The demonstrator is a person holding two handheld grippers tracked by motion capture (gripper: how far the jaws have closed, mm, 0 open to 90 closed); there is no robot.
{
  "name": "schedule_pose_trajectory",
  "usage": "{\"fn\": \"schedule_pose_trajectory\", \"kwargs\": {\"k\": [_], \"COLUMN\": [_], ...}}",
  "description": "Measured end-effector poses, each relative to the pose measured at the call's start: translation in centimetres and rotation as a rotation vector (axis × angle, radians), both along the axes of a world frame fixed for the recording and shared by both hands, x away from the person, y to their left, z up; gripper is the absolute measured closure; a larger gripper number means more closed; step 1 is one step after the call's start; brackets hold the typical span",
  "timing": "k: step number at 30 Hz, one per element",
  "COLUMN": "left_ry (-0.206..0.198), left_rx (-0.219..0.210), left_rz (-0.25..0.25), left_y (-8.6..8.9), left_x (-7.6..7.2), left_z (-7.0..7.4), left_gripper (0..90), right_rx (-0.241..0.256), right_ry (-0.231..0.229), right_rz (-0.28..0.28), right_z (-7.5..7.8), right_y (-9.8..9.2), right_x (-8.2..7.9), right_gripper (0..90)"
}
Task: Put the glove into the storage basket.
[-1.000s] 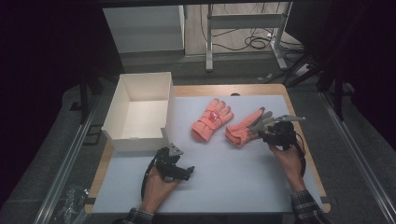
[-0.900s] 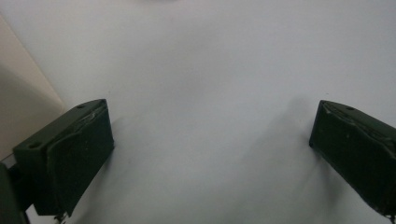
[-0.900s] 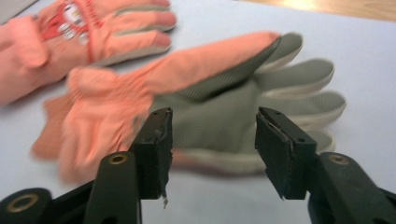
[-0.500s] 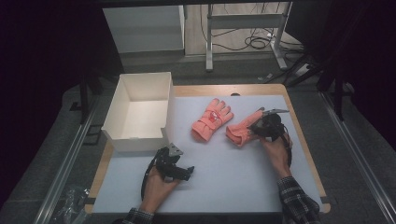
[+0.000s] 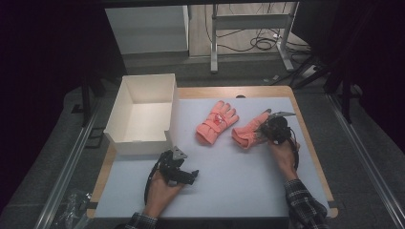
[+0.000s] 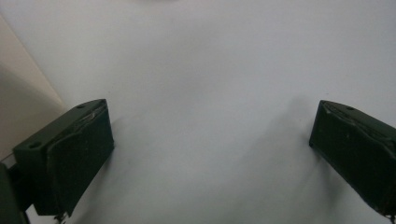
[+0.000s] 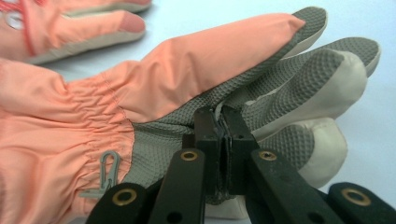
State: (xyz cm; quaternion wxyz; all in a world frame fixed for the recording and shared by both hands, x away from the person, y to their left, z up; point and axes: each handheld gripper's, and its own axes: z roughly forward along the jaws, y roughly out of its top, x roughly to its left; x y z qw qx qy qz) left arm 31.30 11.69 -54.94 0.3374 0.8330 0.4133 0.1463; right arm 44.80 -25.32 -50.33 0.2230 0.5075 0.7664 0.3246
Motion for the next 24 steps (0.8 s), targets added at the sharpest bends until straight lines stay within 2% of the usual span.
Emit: {"fn": "schedule_pose_trajectory", "kwargs": {"k": [4,9,15,16,17,18,19,20,21,22,23,24], "left_ry": [0.0,0.0,-0.001,-0.001,-0.001,-0.001,0.0,0.0,0.0,0.0,0.0,0.0], "left_rx": [0.0,0.0,-0.003,-0.003,-0.004,-0.004,0.0,0.001,0.001,0.001,0.001,0.001], "left_rz": [0.0,0.0,0.002,0.002,0.002,0.003,-0.001,-0.001,-0.001,-0.001,-0.001,-0.002], "left_y": [0.0,0.0,0.0,0.0,0.0,0.0,0.0,0.0,0.0,0.0,0.0,0.0], "left_x": [0.0,0.0,0.0,0.0,0.0,0.0,0.0,0.0,0.0,0.0,0.0,0.0], "left_z": [0.0,0.0,0.0,0.0,0.0,0.0,0.0,0.0,0.0,0.0,0.0,0.0], "left_gripper": [0.0,0.0,0.0,0.0,0.0,0.0,0.0,0.0,0.0,0.0,0.0,0.0], "right_rx": [0.055,0.09,0.112,0.112,0.122,0.122,0.132,0.132,0.132,0.135,0.135,0.133], "right_ry": [-0.003,-0.006,-0.001,-0.001,0.004,0.004,0.013,0.013,0.02,0.029,0.029,0.033], "right_rz": [0.036,0.088,0.204,0.204,0.253,0.253,0.297,0.297,0.358,0.385,0.385,0.411], "right_z": [0.5,1.6,3.7,3.7,4.4,4.4,4.8,4.8,5.2,5.4,5.4,5.5], "right_y": [-0.7,-1.0,-1.0,-1.0,-0.9,-0.9,-0.7,-0.7,-0.6,-0.5,-0.5,-0.4], "right_x": [-0.3,-0.8,-2.0,-2.0,-2.6,-2.6,-3.0,-3.0,-3.4,-3.6,-3.6,-3.8], "right_gripper": [87.0,87.4,87.4,87.4,87.4,87.4,87.4,87.4,87.4,87.4,87.4,87.4]}}
